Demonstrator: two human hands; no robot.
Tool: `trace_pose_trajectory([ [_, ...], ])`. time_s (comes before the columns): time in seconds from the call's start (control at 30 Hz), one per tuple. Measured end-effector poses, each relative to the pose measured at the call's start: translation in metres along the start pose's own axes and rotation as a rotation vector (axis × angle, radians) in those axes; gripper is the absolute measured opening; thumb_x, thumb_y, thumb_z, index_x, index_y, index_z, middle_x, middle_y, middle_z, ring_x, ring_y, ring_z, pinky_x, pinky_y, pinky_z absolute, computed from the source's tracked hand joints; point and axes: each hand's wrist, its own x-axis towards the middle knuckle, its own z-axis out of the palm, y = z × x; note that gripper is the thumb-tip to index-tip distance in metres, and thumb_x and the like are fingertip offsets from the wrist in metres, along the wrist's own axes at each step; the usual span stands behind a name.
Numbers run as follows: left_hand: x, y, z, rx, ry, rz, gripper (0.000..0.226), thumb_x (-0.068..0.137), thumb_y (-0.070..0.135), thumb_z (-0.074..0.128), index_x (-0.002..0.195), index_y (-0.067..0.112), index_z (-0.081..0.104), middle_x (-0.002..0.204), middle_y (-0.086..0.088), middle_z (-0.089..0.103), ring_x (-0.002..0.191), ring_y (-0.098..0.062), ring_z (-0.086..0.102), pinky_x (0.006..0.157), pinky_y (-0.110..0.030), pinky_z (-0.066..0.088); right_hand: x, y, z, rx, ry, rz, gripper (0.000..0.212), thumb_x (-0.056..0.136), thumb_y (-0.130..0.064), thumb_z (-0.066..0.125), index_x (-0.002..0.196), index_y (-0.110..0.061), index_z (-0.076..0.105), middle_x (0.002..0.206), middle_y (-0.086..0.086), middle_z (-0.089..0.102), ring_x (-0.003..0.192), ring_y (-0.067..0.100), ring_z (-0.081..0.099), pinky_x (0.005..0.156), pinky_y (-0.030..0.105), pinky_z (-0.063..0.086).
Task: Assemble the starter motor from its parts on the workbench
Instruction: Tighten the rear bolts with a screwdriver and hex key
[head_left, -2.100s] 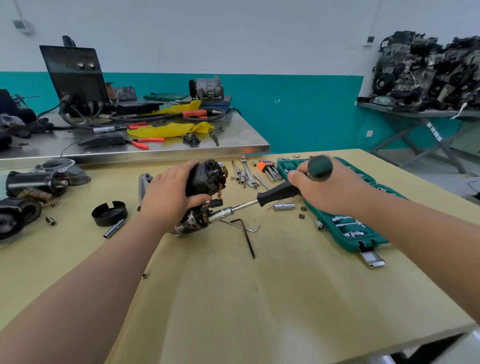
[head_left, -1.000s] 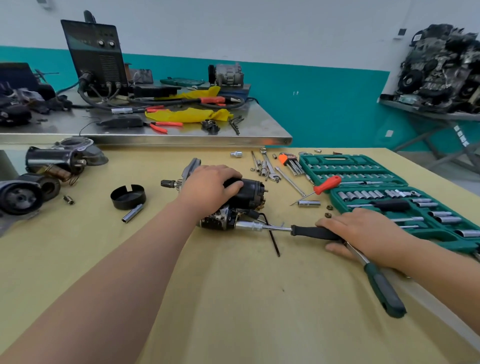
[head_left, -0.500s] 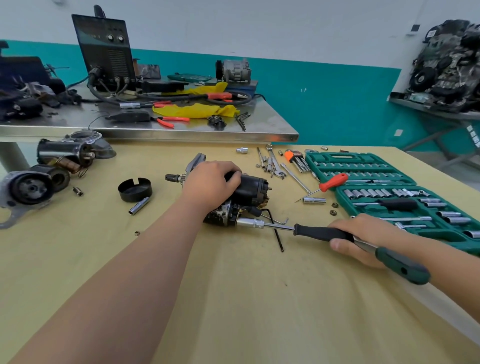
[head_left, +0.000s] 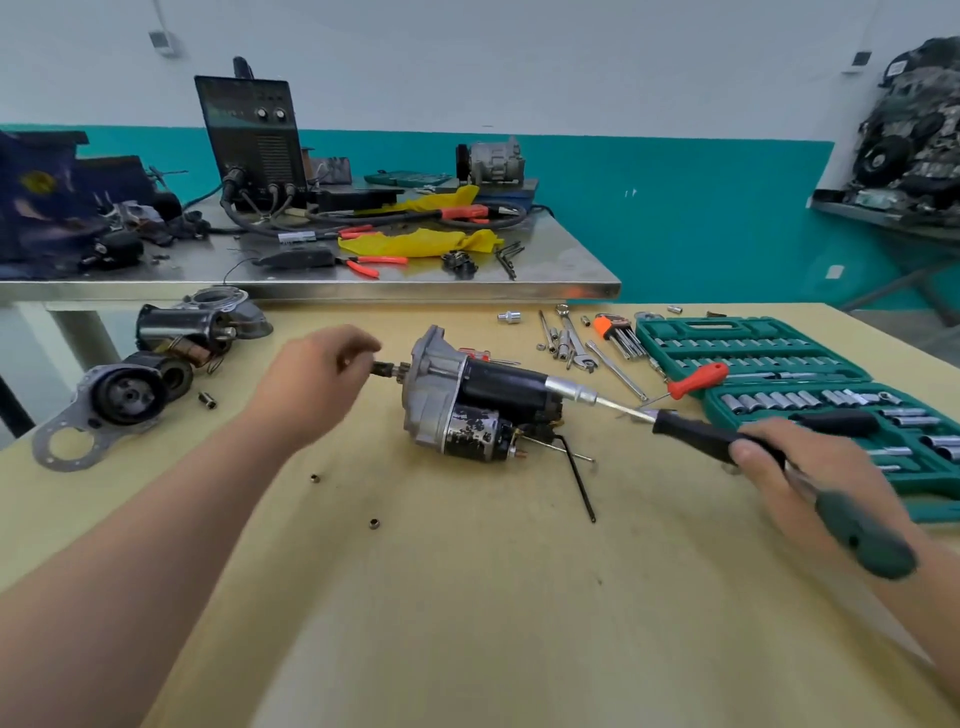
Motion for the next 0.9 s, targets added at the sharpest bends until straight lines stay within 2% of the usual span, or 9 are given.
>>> trace_pose_trajectory([
  [0.13,-0.037,-0.029,-0.015,0.133,-0.192,-0.087,0.012,0.09,0.024,0.064,0.09,0.035,0.065,0.079,0.022,0.058,0.071,0.006,0.051,0.06,-0.014,0.035,0.027,-0.02,0.002,0.205,0.061,0.345,0.033,0.092,-0.047,0.041,0.072,-0.027,0.056,0.061,-0.009,0.058,0.06,0.008,0.054,0.051,0.025,0.034],
  [0.2,-0.054,-0.036,-0.013,0.157,-0.243,-0.12,0.004,0.088,0.03,0.066,0.09,0.034,0.065,0.082,0.019,0.059,0.072,0.003,0.052,0.06,-0.012,0.033,0.043,-0.025,0.005,0.08,0.0,0.396,0.033,0.092,-0.044,0.042,0.067,-0.024,0.051,0.059,-0.004,0.056,0.057,0.014,0.051,0.05,0.025,0.034],
  [0.3,-0.064,-0.042,-0.018,0.217,-0.376,-0.211,0.008,0.085,0.043,0.068,0.083,0.038,0.061,0.085,0.015,0.06,0.075,-0.001,0.054,0.06,-0.017,0.036,0.059,-0.037,0.021,-0.2,-0.142,0.375,0.02,0.095,-0.033,0.043,0.085,-0.019,0.053,0.06,-0.003,0.053,0.053,0.015,0.049,0.046,0.025,0.032],
  [0.37,-0.064,-0.044,-0.021,0.283,-0.42,-0.216,0.008,0.086,0.042,0.066,0.082,0.039,0.06,0.086,0.015,0.06,0.076,-0.001,0.054,0.059,-0.017,0.036,0.061,-0.047,0.034,-0.328,-0.186,0.355,0.025,0.097,-0.036,0.041,0.105,-0.014,0.049,0.064,-0.002,0.052,0.056,0.019,0.05,0.045,0.027,0.031],
  [0.47,-0.063,-0.045,-0.021,0.294,-0.417,-0.206,0.01,0.089,0.033,0.066,0.081,0.037,0.062,0.085,0.016,0.059,0.075,0.001,0.052,0.057,-0.014,0.034,0.063,-0.055,0.044,-0.331,-0.222,0.291,0.026,0.097,-0.046,0.041,0.099,-0.021,0.045,0.072,-0.002,0.053,0.063,0.021,0.05,0.052,0.031,0.036],
  [0.57,-0.063,-0.044,-0.02,0.29,-0.411,-0.211,0.014,0.09,0.033,0.066,0.077,0.037,0.06,0.083,0.017,0.058,0.074,0.001,0.052,0.057,-0.016,0.035,0.069,-0.054,0.046,-0.412,-0.329,0.163,0.015,0.096,-0.031,0.05,0.107,-0.024,0.043,0.097,0.001,0.059,0.071,0.021,0.05,0.06,0.035,0.041],
  [0.73,-0.069,-0.032,-0.014,0.197,-0.384,-0.163,0.014,0.09,0.036,0.063,0.077,0.034,0.06,0.079,0.016,0.06,0.072,0.002,0.054,0.056,-0.014,0.035,0.082,-0.057,0.033,-0.493,-0.649,0.095,0.062,0.087,-0.008,0.056,0.14,-0.026,0.03,0.128,0.005,0.049,0.105,0.024,0.056,0.074,0.034,0.049],
  [0.83,-0.075,-0.017,-0.012,0.074,-0.411,-0.102,0.013,0.088,0.036,0.065,0.076,0.033,0.061,0.075,0.014,0.062,0.07,0.001,0.056,0.055,-0.013,0.038,0.092,-0.073,0.028,-0.601,-0.588,0.027,0.056,0.087,-0.013,0.055,0.139,-0.024,0.037,0.133,0.006,0.047,0.12,0.027,0.047,0.092,0.043,0.047],
  [0.9,-0.08,-0.007,-0.011,0.024,-0.456,-0.022,0.013,0.087,0.034,0.067,0.075,0.033,0.061,0.08,0.021,0.062,0.075,0.003,0.055,0.061,-0.012,0.042,0.098,-0.094,0.03,-0.372,-0.451,0.004,0.05,0.091,-0.022,0.052,0.139,-0.027,0.039,0.134,0.0,0.05,0.117,0.021,0.05,0.094,0.042,0.049],
])
